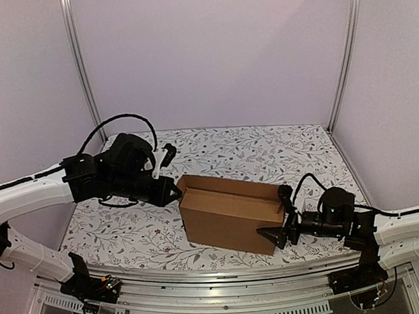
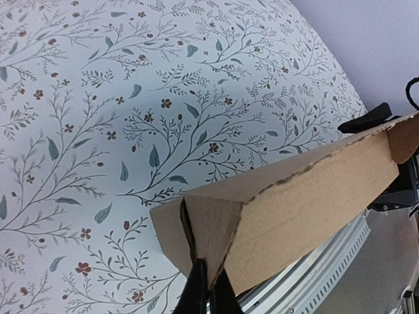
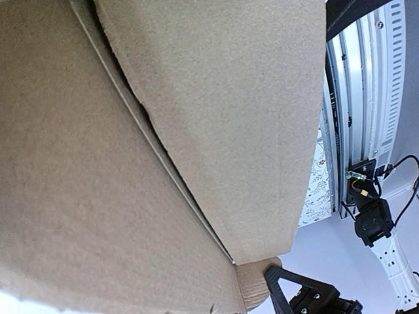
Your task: Fold the paper box
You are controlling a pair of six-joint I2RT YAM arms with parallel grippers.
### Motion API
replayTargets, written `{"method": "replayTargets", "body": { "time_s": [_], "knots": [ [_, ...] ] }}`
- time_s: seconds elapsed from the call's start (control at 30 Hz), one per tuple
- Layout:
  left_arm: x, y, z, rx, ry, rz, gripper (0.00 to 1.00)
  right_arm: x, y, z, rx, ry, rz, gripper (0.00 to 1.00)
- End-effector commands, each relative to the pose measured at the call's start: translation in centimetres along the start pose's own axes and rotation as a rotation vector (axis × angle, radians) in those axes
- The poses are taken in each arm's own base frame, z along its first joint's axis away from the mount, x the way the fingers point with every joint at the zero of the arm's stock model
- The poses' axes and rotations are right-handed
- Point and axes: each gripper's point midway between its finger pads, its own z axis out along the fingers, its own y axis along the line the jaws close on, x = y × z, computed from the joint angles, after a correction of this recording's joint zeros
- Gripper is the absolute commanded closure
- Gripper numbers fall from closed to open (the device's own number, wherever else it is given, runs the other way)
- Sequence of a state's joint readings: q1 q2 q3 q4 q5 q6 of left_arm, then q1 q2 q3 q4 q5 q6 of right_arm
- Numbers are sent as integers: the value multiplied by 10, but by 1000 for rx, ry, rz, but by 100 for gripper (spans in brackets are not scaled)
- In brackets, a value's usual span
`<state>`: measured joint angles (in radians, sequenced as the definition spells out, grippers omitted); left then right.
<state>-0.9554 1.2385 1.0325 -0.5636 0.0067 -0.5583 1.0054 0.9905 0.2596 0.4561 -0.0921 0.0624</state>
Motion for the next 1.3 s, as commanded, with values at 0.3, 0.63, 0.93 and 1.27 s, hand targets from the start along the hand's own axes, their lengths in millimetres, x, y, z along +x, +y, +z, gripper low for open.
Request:
{"method": "replayTargets", "body": {
  "time_s": [0.3, 0.63, 0.93, 1.27],
  "knots": [
    [35, -3, 13, -40, 155, -76, 100, 11, -1, -3, 44, 9, -44, 4],
    [42, -3, 21, -101, 165, -98, 100, 7, -4, -9, 90, -19, -70, 5],
    [49, 2, 22, -166, 166, -122, 100, 5, 4, -13, 90, -38, -113, 8],
    [60, -5, 28, -176, 188, -82, 100, 7, 13, -6, 106, -37, -149, 8]
  ]
}}
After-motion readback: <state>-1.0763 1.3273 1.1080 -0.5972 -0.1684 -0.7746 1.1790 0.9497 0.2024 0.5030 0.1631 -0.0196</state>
